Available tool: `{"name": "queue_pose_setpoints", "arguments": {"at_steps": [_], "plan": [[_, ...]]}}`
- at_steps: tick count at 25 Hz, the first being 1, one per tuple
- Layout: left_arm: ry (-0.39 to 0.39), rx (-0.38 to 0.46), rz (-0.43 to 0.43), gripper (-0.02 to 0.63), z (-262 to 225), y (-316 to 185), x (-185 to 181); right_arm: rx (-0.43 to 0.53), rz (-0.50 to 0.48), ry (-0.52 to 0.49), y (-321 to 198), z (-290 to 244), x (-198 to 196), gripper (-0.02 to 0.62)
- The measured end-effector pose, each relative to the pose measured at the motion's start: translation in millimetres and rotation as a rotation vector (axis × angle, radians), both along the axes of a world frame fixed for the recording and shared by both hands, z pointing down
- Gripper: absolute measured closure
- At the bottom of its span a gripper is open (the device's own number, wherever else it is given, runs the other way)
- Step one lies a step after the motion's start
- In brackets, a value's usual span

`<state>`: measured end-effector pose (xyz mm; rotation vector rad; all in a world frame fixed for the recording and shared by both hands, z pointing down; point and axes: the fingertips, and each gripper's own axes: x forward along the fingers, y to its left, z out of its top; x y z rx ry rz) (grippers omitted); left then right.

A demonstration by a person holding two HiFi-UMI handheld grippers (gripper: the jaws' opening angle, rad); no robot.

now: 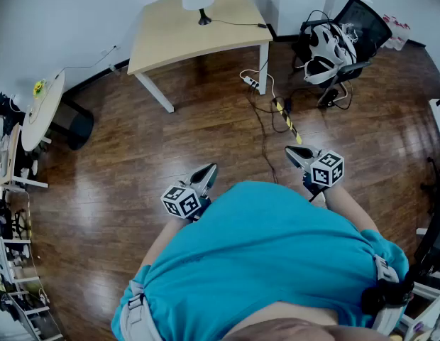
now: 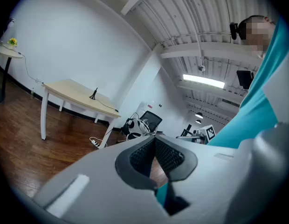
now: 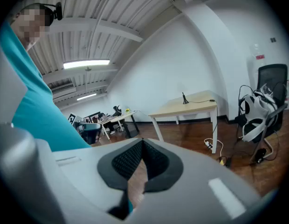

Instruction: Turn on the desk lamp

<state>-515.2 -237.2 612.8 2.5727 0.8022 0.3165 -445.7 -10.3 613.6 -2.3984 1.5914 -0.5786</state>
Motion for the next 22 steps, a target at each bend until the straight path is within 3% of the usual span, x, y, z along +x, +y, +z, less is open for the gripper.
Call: {"name": "queue_pose_setpoints", "arguments": {"at_steps": [9,15,22], "plan": [[-0.005,0.012,0.019,0.606,0.3,69.4,21.1,0.023,0.019,-0.004,71.9,3.5,18.2,0.594],[-0.013,0.035,0.055,0.606,4.3,130.6,51.0,0.024,0.044,-0.009,132.8,10.3,50.6,0.594],[-0.027,0.029,0.059,0.606,11.4,140.5,85.4,0.028,0.084,-0.031,153.1,24.7,81.1,0.594]]}}
